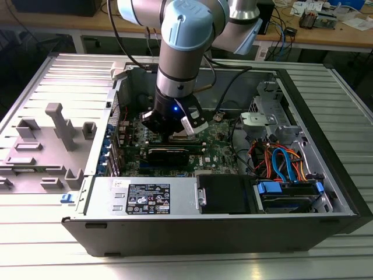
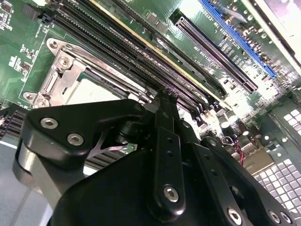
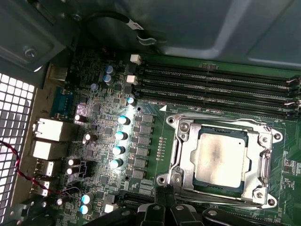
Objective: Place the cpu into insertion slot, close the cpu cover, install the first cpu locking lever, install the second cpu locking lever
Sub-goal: 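Install the second cpu locking lever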
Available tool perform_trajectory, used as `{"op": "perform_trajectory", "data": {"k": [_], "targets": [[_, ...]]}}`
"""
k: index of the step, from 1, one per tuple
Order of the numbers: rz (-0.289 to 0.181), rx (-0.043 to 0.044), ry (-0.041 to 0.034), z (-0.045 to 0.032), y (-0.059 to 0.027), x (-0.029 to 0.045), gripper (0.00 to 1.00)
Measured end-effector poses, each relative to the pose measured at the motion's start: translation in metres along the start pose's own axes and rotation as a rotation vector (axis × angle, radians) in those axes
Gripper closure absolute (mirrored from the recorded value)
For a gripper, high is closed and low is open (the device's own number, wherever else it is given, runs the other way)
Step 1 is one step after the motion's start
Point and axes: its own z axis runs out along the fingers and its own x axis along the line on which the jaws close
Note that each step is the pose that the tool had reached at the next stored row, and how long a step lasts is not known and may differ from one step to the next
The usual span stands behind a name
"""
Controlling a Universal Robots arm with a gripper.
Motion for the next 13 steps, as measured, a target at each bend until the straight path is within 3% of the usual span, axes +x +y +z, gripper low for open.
{"op": "perform_trajectory", "data": {"k": [13], "targets": [[-0.003,-0.0154,-0.0023,0.0027,0.0000,0.0016,0.89]]}}
